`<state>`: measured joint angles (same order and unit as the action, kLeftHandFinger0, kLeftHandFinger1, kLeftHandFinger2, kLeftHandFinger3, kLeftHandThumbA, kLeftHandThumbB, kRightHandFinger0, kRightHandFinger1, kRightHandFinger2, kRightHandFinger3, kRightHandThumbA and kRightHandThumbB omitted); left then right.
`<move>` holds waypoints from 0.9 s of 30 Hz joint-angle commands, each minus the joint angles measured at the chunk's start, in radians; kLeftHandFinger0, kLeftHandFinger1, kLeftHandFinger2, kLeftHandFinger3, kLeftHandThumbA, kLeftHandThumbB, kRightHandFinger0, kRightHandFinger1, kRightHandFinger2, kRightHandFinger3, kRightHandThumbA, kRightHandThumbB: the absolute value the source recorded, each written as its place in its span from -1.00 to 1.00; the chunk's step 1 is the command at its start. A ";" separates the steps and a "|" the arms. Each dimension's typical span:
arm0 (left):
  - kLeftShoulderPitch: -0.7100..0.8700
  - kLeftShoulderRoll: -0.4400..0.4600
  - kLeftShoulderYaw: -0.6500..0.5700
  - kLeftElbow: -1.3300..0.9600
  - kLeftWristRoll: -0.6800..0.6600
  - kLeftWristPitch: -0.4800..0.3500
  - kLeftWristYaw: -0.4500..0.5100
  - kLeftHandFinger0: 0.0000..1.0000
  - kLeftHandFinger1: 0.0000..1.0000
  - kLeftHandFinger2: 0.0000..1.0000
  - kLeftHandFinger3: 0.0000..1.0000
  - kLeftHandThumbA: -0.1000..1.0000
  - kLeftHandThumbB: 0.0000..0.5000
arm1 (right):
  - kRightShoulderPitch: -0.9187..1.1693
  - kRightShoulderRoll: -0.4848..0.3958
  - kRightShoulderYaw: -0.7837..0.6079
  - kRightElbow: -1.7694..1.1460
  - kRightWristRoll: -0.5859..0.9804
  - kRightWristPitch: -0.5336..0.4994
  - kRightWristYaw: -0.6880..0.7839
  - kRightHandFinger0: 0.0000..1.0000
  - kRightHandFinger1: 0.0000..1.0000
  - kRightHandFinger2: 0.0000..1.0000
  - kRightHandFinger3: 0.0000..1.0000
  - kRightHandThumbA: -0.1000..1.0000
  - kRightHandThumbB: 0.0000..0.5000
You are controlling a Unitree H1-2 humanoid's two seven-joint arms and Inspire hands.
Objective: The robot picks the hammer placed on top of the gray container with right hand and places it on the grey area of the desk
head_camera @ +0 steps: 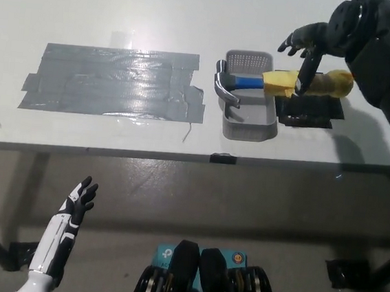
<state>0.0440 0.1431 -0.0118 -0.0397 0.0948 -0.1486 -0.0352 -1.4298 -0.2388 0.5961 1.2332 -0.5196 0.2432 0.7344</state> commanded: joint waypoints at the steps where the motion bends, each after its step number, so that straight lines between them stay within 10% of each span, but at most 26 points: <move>1: -0.010 0.009 -0.007 -0.045 -0.008 -0.011 -0.018 1.00 1.00 1.00 1.00 1.00 -0.10 | -0.087 0.001 0.012 0.041 -0.029 -0.042 -0.035 1.00 1.00 1.00 1.00 1.00 0.58; 27: -0.012 0.004 -0.001 -0.053 -0.006 -0.009 -0.029 1.00 1.00 1.00 1.00 1.00 -0.08 | -0.028 0.039 -0.010 0.102 -0.016 -0.045 -0.196 1.00 1.00 1.00 1.00 1.00 0.47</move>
<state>0.0422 0.1436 -0.0126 -0.0589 0.0936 -0.1455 -0.0613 -1.4182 -0.2048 0.6061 1.3409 -0.5357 0.2192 0.6158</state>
